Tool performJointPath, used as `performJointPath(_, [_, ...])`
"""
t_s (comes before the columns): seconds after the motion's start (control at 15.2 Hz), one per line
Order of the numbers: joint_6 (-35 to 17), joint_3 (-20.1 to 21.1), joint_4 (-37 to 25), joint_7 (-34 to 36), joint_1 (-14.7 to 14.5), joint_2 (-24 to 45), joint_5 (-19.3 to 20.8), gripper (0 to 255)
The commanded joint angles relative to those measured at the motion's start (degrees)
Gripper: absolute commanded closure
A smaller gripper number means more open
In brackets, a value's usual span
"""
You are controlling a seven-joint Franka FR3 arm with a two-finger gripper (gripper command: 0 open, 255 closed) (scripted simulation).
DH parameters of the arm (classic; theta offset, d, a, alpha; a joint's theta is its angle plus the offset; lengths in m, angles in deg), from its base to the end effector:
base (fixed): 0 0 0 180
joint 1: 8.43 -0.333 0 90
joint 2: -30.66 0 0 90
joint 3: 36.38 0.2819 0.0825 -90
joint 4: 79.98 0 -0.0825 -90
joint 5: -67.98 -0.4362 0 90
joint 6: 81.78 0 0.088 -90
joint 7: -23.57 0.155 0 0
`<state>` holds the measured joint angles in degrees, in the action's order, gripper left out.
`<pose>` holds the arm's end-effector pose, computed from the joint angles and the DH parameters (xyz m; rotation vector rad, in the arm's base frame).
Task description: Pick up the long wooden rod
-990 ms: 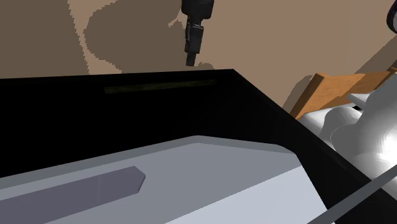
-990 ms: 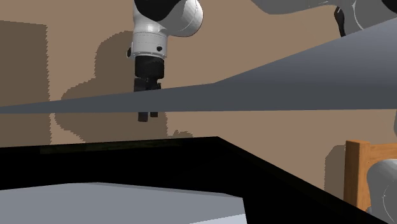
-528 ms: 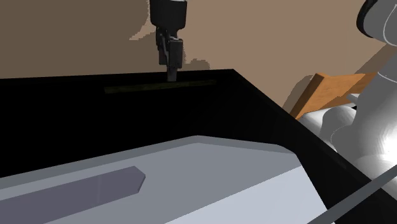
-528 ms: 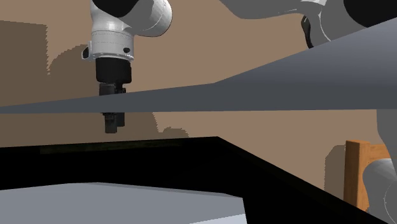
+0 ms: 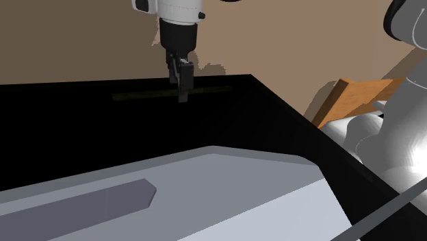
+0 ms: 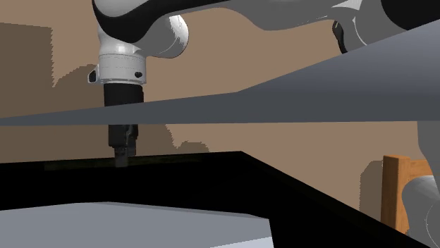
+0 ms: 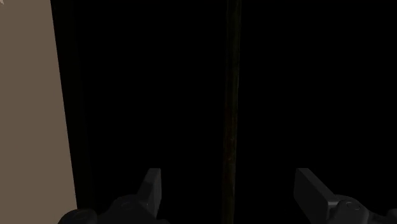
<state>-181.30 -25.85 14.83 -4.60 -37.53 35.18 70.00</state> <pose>0.4949 0.4006 0.4643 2.5866 1.7478 0.0104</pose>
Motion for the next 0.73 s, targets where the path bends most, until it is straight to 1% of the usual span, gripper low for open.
performJointPath(0.0, [-0.3,0.0,0.3,0.1,0.0,0.0,0.0,0])
performJointPath(0.07, [-0.3,0.0,0.3,0.1,0.0,0.0,0.0,255])
performJointPath(0.66, [-0.3,0.0,0.3,0.1,0.0,0.0,0.0,255])
